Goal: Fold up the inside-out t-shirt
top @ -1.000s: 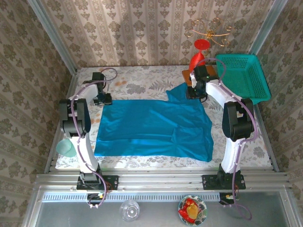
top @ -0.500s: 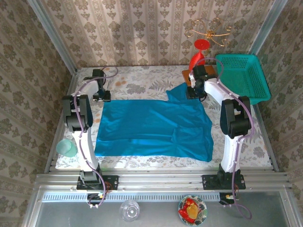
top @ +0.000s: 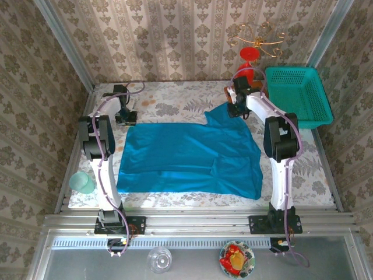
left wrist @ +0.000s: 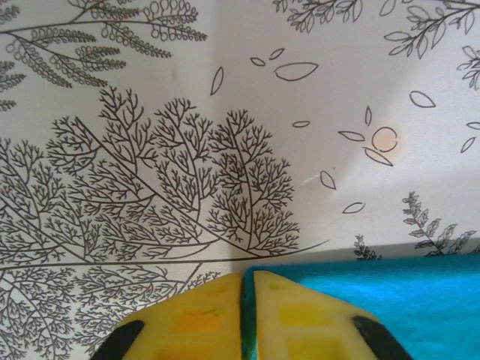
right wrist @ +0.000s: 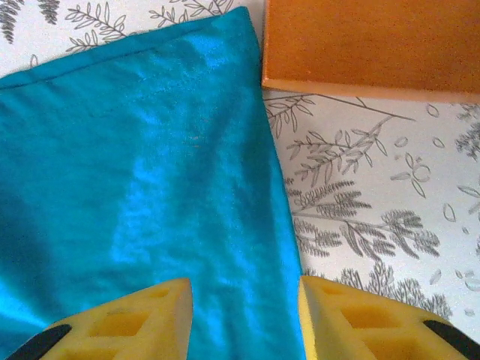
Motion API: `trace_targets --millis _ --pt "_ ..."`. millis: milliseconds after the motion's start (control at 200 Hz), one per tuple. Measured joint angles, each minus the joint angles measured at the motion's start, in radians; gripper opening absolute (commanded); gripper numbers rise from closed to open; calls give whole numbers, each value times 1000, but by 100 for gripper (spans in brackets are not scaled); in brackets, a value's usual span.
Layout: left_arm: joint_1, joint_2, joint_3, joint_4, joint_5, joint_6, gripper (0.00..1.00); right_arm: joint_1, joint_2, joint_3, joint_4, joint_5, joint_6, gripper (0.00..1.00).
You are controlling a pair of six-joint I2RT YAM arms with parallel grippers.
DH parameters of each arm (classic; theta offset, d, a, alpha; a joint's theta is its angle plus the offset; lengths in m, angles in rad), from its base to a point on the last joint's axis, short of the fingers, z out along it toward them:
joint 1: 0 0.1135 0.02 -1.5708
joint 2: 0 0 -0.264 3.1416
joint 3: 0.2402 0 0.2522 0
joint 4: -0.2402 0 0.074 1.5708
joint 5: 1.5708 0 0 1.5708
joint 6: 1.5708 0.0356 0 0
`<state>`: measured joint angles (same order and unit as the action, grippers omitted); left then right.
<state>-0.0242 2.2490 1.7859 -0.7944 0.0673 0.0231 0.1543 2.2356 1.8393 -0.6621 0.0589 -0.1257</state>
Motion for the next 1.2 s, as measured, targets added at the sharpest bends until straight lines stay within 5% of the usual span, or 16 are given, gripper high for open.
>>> trace_targets --millis 400,795,1200 --pt "5 0 2 -2 19 0 0 0 107 69 -29 27 -35 40" --pt "5 -4 -5 3 20 0 0 2 124 102 -63 41 -26 0" --pt "8 -123 -135 41 23 -8 0 18 -90 -117 -23 43 28 0"
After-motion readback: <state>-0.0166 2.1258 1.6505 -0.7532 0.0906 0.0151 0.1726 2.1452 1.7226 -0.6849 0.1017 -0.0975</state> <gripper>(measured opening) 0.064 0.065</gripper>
